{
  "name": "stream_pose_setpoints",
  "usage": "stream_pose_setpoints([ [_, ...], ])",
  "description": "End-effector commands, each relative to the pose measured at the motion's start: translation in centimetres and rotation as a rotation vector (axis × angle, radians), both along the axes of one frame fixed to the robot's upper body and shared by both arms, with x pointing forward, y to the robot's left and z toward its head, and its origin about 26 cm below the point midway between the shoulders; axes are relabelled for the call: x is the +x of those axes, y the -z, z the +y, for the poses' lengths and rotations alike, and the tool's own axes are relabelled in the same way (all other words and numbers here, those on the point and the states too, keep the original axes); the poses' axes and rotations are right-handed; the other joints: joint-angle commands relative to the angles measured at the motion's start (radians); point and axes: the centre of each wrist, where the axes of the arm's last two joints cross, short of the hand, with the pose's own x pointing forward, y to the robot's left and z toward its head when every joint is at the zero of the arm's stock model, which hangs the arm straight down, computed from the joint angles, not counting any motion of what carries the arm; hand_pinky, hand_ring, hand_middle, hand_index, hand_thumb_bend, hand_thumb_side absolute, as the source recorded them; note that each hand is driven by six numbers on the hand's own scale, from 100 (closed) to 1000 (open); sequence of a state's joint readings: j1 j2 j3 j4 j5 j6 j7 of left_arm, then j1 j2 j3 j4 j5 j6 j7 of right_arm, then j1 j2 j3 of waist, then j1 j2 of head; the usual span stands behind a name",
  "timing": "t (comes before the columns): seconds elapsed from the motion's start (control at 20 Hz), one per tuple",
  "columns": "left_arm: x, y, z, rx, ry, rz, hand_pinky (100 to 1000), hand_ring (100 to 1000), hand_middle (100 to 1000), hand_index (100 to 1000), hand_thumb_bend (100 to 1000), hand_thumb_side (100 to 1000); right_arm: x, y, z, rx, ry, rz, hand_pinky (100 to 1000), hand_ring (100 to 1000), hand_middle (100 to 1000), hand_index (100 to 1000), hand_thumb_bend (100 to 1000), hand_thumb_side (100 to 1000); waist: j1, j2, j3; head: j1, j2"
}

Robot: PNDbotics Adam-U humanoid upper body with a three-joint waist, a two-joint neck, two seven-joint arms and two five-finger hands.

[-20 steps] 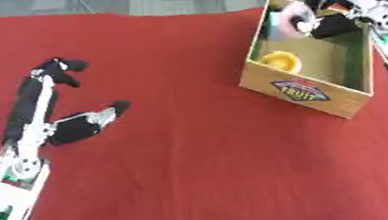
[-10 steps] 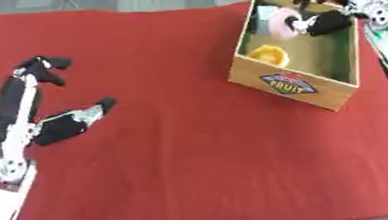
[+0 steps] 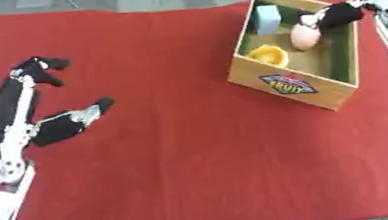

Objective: Pick up the objects with one hand, pass them to the other hand, and then place them into the box on the other side of the table.

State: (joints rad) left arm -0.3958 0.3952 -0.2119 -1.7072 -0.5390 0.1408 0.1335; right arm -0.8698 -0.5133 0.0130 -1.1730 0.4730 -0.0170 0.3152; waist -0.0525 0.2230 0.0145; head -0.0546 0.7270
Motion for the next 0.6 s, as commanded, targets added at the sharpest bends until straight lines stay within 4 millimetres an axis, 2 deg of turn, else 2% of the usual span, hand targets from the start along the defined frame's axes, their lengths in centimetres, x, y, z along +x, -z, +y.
stream_pose_setpoints([
  [0.05, 0.0, -0.8, 0.3, -0.003, -0.002, -0.029, 756, 577, 664, 758, 722, 476, -0.7, -2.4, -1.1, 0.121, 0.001, -0.078, 882, 978, 758, 858, 173, 117, 0.012, -0.024, 0.001, 0.005, -0.008],
  [0.1, 0.0, -0.8, 0.3, -0.003, -0.001, -0.028, 755, 576, 668, 772, 719, 478, -0.8, -2.6, -1.1, 0.170, -0.004, -0.090, 881, 975, 728, 831, 100, 100, 0.011, -0.024, 0.001, 0.006, -0.008],
  [0.15, 0.0, -0.8, 0.3, -0.004, -0.001, -0.027, 755, 576, 668, 772, 719, 478, -0.9, -2.7, -1.0, 0.233, -0.014, -0.106, 880, 971, 715, 819, 100, 100, 0.011, -0.025, 0.001, 0.009, -0.009],
  [0.3, 0.0, -0.8, 0.4, -0.006, -0.002, -0.028, 754, 574, 665, 767, 718, 479, -1.5, -3.4, -0.6, 0.410, -0.072, -0.155, 882, 961, 683, 791, 100, 221, 0.010, -0.027, 0.004, 0.017, -0.009],
  [0.6, -0.1, -0.7, 0.6, -0.015, -0.006, -0.028, 754, 575, 669, 777, 711, 485, -4.1, -4.8, 1.5, 0.585, -0.260, -0.192, 904, 990, 729, 811, 100, 193, 0.009, -0.037, 0.012, 0.029, -0.002],
])
